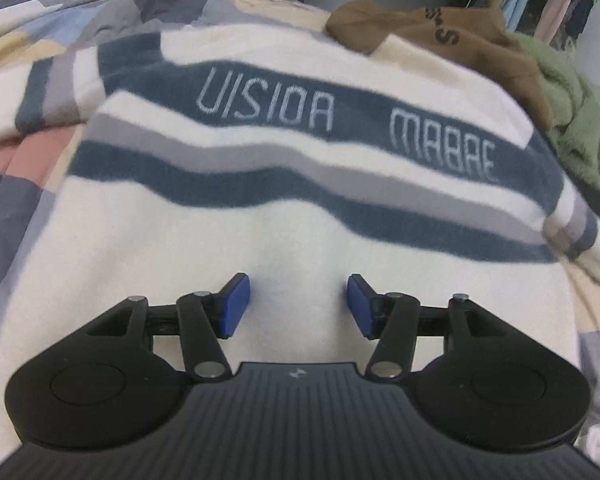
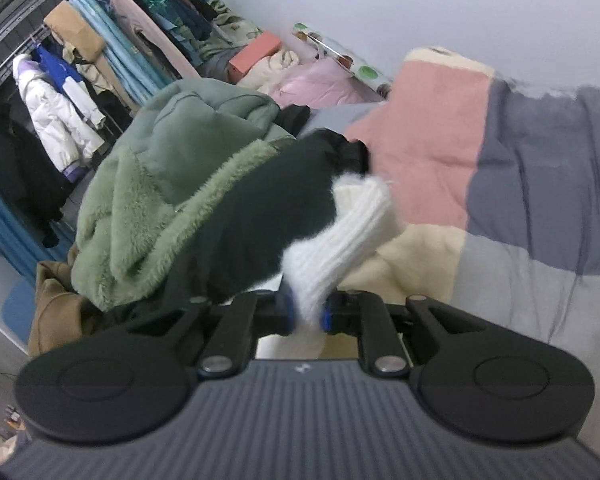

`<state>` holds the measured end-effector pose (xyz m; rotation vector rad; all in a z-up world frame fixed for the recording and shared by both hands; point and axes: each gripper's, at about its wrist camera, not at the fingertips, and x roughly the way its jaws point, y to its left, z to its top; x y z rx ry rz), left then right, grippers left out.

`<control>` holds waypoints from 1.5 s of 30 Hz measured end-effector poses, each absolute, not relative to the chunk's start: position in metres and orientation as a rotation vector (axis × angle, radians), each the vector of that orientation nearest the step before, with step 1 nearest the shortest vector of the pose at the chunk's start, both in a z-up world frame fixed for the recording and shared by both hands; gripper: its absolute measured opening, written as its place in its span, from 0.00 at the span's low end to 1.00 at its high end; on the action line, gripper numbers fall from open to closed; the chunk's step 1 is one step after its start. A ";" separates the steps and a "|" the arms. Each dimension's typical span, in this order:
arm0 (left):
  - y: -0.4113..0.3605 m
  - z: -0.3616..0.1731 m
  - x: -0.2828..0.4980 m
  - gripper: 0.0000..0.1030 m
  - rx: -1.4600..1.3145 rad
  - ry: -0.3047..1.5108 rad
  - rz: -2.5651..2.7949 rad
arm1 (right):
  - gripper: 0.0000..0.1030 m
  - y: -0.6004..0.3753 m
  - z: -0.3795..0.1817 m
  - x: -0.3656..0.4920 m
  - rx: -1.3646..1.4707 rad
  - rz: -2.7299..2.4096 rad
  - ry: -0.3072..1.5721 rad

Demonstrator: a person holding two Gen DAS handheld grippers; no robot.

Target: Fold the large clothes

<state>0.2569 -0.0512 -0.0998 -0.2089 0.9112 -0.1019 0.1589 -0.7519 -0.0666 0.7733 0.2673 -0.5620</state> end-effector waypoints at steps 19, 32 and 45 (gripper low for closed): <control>-0.017 -0.066 0.240 0.59 -0.318 0.842 -0.167 | 0.15 -0.489 0.205 0.167 0.216 -0.021 0.045; 0.072 -0.033 0.214 0.59 -0.528 0.714 -0.109 | 0.15 -0.240 0.168 0.133 -0.106 0.485 0.187; 0.110 -0.035 0.212 0.59 -0.663 0.670 -0.076 | 0.34 -0.177 0.012 0.140 -0.126 0.598 0.585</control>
